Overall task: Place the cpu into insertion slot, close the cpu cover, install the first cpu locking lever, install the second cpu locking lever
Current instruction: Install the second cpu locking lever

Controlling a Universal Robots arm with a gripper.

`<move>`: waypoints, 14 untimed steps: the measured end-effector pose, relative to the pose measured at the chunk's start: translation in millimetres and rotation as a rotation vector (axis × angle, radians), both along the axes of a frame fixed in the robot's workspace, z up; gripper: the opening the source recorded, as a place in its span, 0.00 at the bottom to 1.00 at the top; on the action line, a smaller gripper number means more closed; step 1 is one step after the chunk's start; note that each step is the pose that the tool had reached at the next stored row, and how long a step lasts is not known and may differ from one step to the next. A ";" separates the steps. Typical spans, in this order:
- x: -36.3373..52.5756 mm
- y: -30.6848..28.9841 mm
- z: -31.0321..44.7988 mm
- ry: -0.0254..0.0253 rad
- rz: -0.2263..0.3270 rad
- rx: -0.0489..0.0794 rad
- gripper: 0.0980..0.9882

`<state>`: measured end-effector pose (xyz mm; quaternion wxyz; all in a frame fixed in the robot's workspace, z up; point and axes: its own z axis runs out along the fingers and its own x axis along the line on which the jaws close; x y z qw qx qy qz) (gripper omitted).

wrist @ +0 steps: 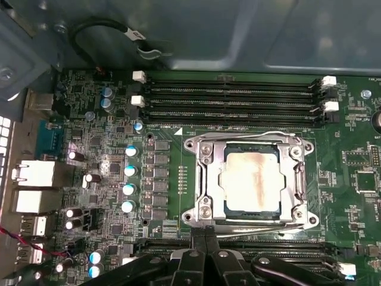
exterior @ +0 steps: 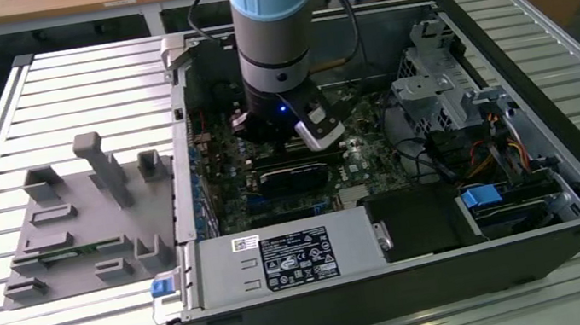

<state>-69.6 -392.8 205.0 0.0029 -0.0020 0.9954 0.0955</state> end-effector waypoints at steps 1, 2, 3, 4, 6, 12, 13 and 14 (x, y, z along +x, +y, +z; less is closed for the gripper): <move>-0.5 0.0 -0.3 0.0001 0.000 0.000 0.01; -1.2 0.0 -0.7 0.0001 0.000 0.001 0.01; -2.0 0.0 -1.2 0.0001 0.000 0.003 0.01; -2.4 0.0 -1.8 0.0000 0.000 0.004 0.01; -2.5 0.0 -3.3 0.0001 0.000 0.005 0.01; -2.7 0.1 -7.6 0.0001 0.000 0.014 0.01; -2.8 0.2 -8.1 0.0001 0.000 0.016 0.01; -2.7 0.6 -8.5 0.0000 0.000 0.018 0.01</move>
